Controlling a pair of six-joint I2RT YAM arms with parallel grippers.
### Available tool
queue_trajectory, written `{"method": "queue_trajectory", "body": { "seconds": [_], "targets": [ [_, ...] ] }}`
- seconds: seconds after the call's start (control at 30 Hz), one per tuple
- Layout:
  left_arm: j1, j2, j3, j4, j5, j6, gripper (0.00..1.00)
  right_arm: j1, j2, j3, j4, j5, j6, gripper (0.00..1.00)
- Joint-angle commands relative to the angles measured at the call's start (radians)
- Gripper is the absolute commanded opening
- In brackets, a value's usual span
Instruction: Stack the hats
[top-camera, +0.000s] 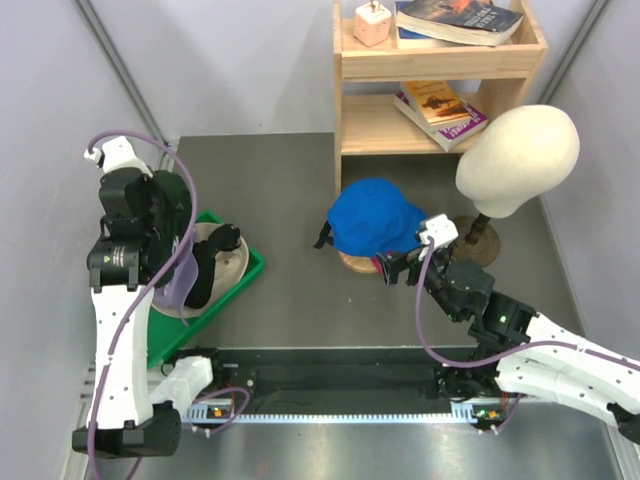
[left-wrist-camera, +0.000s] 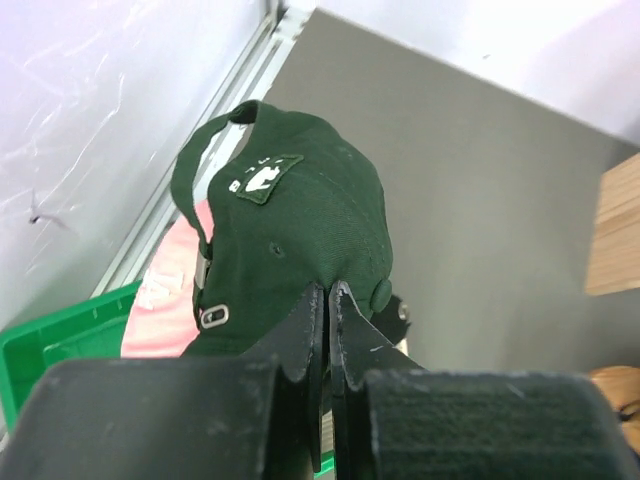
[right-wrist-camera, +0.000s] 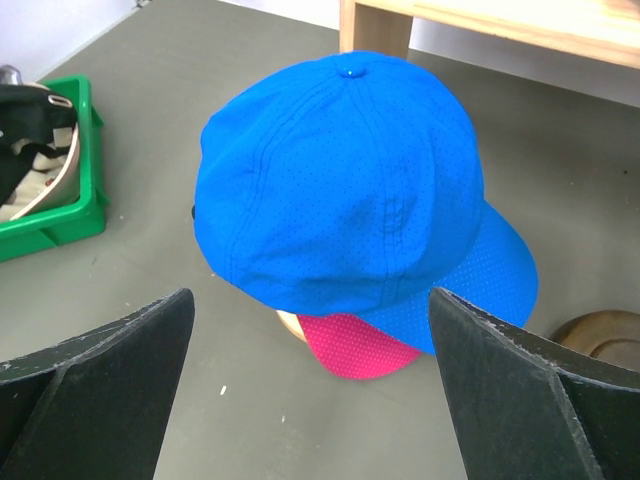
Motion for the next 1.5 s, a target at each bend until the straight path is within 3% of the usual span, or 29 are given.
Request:
{"method": "queue_trajectory", "body": {
  "seconds": [0.0,0.23,0.37,0.67,1.2,1.47],
  "targets": [
    [0.001,-0.039,0.082,0.042,0.043,-0.021,0.0,-0.012,0.011,0.026,0.014,0.001,0.0,1.0],
    [0.001,-0.09,0.126,0.026,0.033,-0.025,0.0,-0.011,0.023,0.023,0.012,-0.009,0.009,1.0],
    [0.001,-0.139,0.054,0.043,-0.123,-0.001,0.0,-0.011,0.026,0.023,0.011,-0.017,0.012,1.0],
    [0.001,-0.194,-0.073,0.081,-0.189,0.016,0.0,-0.011,0.016,0.026,-0.011,-0.019,0.018,1.0],
    [0.001,-0.128,0.203,0.06,0.078,-0.068,0.0,-0.011,0.02,0.072,-0.006,-0.038,0.034,1.0],
    [0.001,-0.042,0.264,0.164,0.334,-0.212,0.0,-0.011,0.02,0.092,0.133,-0.213,0.173,1.0]
  ]
}}
